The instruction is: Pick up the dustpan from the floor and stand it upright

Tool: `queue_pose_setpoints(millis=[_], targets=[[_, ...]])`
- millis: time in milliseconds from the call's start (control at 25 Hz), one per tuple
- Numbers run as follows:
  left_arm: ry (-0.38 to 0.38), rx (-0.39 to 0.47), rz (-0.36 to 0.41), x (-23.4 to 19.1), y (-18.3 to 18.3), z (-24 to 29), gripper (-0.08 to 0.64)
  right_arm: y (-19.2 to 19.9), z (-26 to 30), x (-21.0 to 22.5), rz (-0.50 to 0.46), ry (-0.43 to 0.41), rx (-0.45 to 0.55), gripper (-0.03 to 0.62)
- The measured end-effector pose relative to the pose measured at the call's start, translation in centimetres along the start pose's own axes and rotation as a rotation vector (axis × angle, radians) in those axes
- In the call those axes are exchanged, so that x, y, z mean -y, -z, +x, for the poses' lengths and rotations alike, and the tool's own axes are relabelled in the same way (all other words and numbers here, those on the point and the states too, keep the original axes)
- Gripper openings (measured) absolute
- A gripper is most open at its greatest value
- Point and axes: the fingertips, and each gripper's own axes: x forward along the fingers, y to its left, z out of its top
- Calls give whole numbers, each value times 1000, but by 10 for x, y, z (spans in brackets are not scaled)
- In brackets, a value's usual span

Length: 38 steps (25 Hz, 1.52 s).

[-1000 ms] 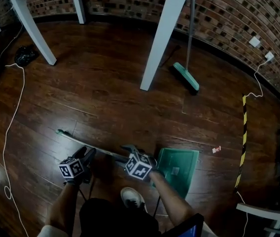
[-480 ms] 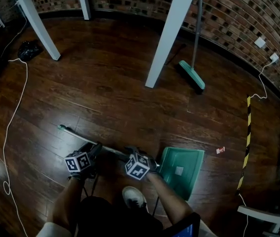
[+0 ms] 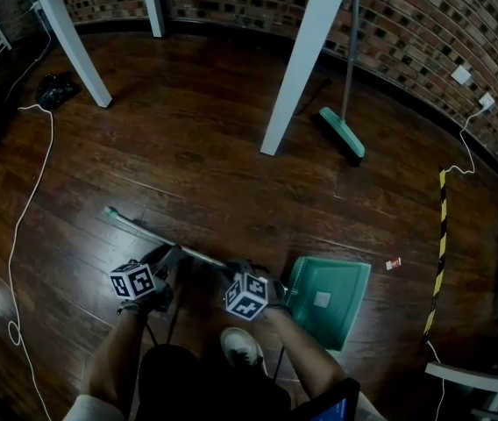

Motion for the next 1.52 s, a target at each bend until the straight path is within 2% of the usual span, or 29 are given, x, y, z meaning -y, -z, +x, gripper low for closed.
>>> queue_pose_setpoints(millis=[240, 560, 880, 1120, 1320, 1400, 1520], targets=[[75, 20, 156, 54, -35, -6, 140, -14, -36, 20, 40, 81, 51, 92], [171, 62, 389, 157, -75, -21, 123, -30, -102, 41, 129, 188, 132, 92], [253, 107, 653, 267, -103, -35, 110, -52, -168, 58, 280, 255, 328, 92], [354, 127, 897, 359, -93, -41, 103, -56, -214, 64, 349, 275, 479, 94], [470, 128, 1149, 428, -57, -44, 95, -49, -241, 68, 367, 249, 576, 92], [480, 142, 1179, 442, -51, -40, 93, -46, -247, 75, 388, 247, 611, 92], [477, 152, 1176, 447, -50, -36, 92, -41, -252, 82, 418, 265, 631, 95]])
